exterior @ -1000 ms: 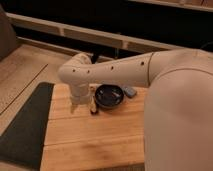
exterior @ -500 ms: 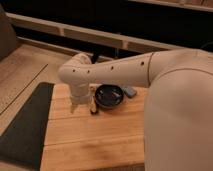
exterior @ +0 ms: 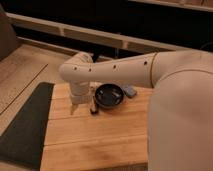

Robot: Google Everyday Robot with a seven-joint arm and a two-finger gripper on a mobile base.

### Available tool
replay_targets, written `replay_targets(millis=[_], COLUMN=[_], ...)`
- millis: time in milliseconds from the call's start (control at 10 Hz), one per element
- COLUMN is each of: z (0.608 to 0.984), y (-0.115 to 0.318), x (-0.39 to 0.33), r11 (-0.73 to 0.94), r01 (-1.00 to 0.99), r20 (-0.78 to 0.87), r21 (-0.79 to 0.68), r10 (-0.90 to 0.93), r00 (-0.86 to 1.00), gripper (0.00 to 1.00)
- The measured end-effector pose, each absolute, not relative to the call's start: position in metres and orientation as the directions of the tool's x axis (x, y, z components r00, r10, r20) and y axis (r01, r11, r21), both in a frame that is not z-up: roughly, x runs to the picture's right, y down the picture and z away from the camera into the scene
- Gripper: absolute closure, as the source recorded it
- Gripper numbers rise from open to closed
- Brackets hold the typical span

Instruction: Wipe the white sponge on the table

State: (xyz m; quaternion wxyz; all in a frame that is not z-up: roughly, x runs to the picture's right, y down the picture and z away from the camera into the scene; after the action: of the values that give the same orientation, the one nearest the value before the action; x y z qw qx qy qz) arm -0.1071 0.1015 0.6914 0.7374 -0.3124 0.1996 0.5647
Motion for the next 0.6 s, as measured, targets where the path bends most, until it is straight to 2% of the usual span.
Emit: replay_targets(millis=[300, 600], z=[0.6851, 0.6858], y=[0.1002, 0.1013], x=[-0.1023, -0.1036], r11=[0.219, 0.228], r01=[-0.922, -0.917], r20=[-0.628, -0.627], r21=[-0.32, -0.327], r10=[0.679, 0.674], r00=[0.38, 0.391], gripper=[0.35, 0.35])
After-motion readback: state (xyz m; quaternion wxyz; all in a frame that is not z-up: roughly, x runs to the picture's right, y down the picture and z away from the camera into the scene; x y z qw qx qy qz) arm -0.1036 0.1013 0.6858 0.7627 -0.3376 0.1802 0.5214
